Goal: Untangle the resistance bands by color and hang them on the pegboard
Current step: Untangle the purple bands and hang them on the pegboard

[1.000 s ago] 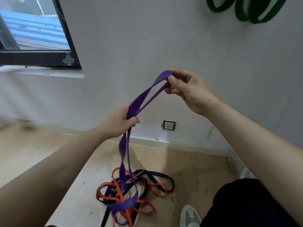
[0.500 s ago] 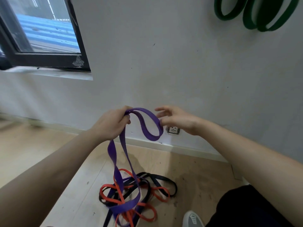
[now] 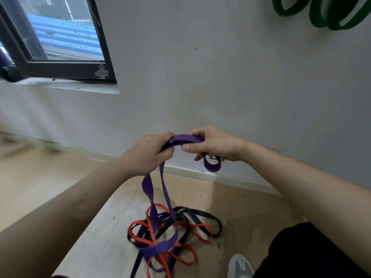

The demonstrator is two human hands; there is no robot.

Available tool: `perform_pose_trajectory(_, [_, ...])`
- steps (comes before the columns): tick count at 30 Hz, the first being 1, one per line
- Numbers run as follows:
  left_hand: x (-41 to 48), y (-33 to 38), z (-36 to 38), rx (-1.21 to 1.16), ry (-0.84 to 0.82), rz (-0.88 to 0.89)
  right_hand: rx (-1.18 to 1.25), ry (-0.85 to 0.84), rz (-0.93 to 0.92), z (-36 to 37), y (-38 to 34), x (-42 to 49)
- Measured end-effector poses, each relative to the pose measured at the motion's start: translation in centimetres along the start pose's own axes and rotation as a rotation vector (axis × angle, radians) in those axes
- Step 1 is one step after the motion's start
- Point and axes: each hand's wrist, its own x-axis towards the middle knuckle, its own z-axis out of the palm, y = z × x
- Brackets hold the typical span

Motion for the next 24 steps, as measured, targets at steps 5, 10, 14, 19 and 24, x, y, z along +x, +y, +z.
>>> perform_pose_trajectory(5, [-0.5, 0.2, 0.7, -0.225, 0.056, -0.026, 0.025, 0.166, -0.099, -0.4, -0.6, -0.2])
perform_pose_trajectory(10, [-0.3, 1.0, 0.6, -0.378, 0.143, -0.059, 0.141, 0.230, -0.176, -1.3, -0.9, -0.3])
perform_pose_trajectory(14, [-0.4, 2.3, 0.3, -0.600, 0.124, -0.041, 0.272, 0.194, -0.213, -2.7, -1.1, -0.9])
perform_pose_trajectory(19, [0.2, 2.2, -0.4, -0.439, 0.098, 0.077, 0.346, 0.208, -0.271, -5.6, -1.6, -2.1])
perform_pose_trajectory(24, [0.5, 1.7, 0.1, -0.275, -0.022, 0.023, 0.360, 0.237, -0.353, -7.0, -2.3, -2.7])
